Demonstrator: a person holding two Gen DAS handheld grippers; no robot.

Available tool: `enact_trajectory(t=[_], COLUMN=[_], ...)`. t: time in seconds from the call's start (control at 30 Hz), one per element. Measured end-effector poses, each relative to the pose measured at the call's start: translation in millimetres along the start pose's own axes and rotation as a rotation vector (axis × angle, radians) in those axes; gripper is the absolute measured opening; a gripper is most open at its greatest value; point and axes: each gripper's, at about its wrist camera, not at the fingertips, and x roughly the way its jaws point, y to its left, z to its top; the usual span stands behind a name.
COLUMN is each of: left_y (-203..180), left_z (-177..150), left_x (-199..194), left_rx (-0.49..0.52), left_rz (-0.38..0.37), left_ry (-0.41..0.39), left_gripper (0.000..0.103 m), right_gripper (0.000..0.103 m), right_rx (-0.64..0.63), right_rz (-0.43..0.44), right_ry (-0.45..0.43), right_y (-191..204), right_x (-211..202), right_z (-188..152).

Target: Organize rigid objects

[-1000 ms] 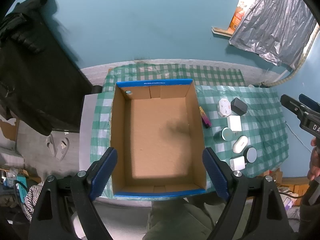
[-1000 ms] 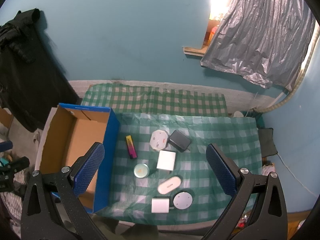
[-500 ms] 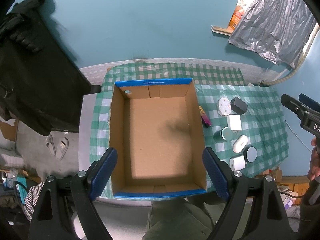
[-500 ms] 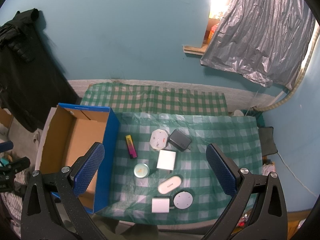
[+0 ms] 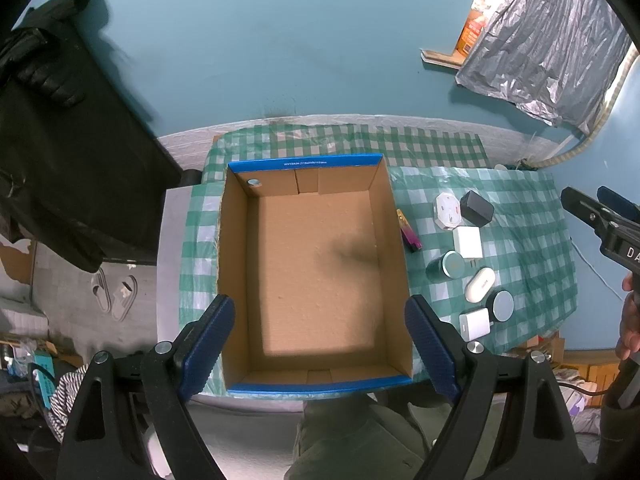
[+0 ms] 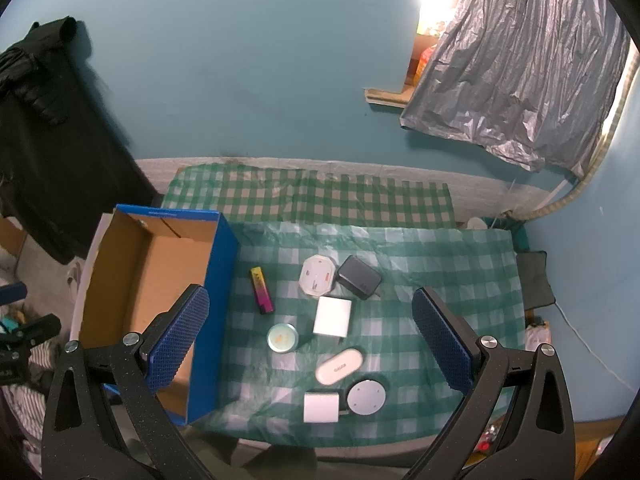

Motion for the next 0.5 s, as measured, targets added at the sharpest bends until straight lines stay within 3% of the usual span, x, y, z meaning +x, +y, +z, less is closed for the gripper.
enact_trajectory(t=[0.5], left_y=[-1.3], left_z=[-6.7], left_x=[0.3], left_rx=[0.003], left_rz=[0.000], left_ry=[0.006], left_gripper=[0.088], right_gripper=[0.101], right_rx=[0.001], right_rz=[-0.001], right_ry=[0.003], right_y=[0.4], right_x=[-0.1], right_z=[-2.8])
